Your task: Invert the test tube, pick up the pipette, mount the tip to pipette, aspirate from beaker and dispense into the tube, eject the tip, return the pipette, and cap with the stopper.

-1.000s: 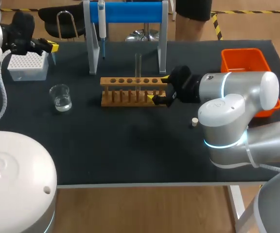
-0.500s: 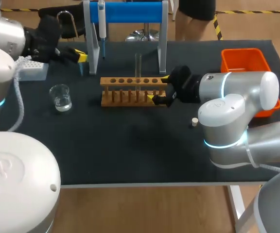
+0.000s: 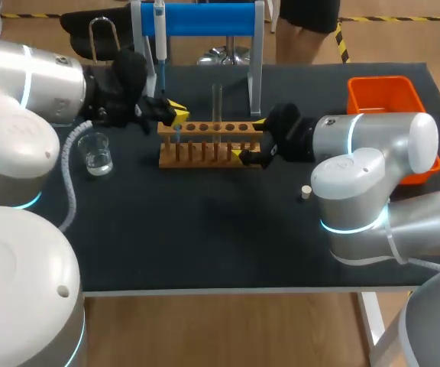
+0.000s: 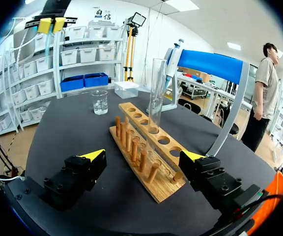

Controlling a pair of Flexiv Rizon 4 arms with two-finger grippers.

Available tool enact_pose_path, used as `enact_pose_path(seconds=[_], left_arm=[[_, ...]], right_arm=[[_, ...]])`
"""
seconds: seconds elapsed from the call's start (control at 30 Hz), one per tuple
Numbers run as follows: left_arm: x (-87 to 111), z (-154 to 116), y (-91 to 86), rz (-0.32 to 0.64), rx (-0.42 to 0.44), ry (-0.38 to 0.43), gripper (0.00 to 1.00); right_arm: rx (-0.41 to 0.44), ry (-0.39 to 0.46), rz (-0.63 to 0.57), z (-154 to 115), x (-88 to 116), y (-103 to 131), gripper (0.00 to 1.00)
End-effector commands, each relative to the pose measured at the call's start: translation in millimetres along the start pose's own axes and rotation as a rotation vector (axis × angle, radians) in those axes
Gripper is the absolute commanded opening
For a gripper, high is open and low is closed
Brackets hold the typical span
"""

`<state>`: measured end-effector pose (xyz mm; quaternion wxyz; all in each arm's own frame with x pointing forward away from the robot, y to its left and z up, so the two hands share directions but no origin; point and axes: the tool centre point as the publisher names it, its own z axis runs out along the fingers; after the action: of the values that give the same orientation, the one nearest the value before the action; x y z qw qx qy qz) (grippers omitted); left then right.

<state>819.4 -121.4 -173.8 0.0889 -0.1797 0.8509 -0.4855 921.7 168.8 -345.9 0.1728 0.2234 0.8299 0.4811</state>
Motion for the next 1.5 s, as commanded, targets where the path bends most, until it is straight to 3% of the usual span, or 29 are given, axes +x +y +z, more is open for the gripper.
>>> enact_pose_path(seconds=[0.03,0.27,0.77,0.9,1.37,1.5], left_arm=[[6.2,17.3,-4.8,0.024,0.024,0.006,0.00],[13.6,29.5,-9.1,0.061,0.034,0.059,0.00],[9.0,34.4,-9.7,0.001,-0.011,0.125,0.00],[7.2,36.7,-8.4,0.005,-0.029,0.182,0.00],[6.9,37.5,-8.1,0.011,-0.039,0.179,0.00],[6.9,37.5,-8.1,0.011,-0.039,0.179,0.00]], right_arm=[[0.002,-0.001,0.001,-0.3,0.3,0.2,1.00],[0.002,-0.001,0.001,-0.3,0.3,0.2,1.00],[0.002,-0.001,0.001,-0.3,0.3,0.2,1.00],[0.002,-0.001,0.001,-0.3,0.3,0.2,1.00],[0.002,-0.001,0.001,-0.3,0.3,0.2,1.00],[-0.039,0.031,-0.016,-20.2,1.9,6.2,1.00]])
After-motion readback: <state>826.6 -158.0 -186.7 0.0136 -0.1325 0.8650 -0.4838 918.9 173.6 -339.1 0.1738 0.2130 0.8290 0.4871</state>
